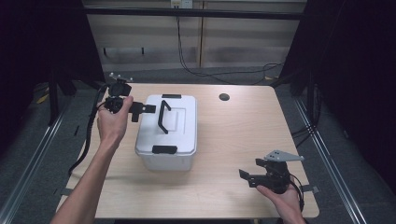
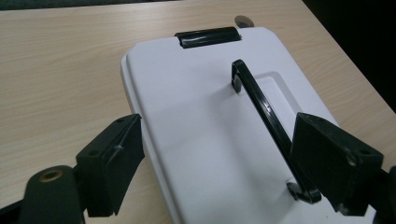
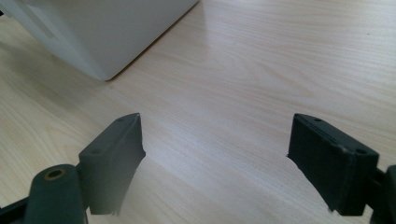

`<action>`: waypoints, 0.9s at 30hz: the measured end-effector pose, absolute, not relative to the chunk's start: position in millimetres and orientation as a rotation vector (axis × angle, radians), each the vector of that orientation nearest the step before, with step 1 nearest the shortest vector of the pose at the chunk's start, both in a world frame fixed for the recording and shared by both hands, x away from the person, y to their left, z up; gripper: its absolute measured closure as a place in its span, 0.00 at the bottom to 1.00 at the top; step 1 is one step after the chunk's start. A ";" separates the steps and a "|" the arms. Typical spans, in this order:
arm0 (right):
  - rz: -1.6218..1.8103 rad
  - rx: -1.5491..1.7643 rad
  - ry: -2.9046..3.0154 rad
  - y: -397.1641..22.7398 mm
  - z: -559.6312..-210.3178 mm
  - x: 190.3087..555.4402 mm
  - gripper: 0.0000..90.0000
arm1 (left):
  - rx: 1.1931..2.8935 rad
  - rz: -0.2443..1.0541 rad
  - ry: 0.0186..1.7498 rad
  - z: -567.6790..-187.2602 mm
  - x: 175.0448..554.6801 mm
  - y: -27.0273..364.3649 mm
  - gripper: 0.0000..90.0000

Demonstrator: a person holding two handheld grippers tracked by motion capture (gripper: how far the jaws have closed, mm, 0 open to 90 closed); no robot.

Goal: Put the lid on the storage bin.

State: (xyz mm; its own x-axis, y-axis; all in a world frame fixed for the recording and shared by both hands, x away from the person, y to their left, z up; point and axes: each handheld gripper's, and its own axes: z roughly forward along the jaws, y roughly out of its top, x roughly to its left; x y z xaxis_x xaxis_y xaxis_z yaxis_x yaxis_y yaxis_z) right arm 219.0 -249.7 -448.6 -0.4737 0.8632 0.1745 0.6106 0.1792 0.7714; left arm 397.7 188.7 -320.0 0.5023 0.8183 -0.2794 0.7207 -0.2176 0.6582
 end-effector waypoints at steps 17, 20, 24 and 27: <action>1.183 1.408 2.155 -249.5 -448.6 219.0 0.19 | 1.990 0.183 1.207 -333.7 377.0 231.4 0.20; 1.183 1.408 2.155 -249.5 -448.6 219.0 0.19 | 1.999 0.173 1.196 -338.8 374.4 238.2 0.20; 1.183 1.409 2.155 -249.7 -448.7 219.1 0.19 | 1.985 0.191 1.206 -345.1 367.1 247.8 0.20; 1.182 1.407 2.155 -249.5 -448.6 218.8 0.19 | 1.961 0.175 1.204 -351.6 361.1 255.7 0.20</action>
State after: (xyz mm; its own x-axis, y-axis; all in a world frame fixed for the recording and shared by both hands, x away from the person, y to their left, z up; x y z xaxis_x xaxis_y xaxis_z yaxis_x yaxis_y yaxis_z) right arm 218.8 -249.5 -448.6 -0.4707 0.8652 0.1730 0.6106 0.1779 0.7717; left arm 361.1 255.7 -351.6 0.5355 0.7972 -0.2786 0.6850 -0.2171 0.6955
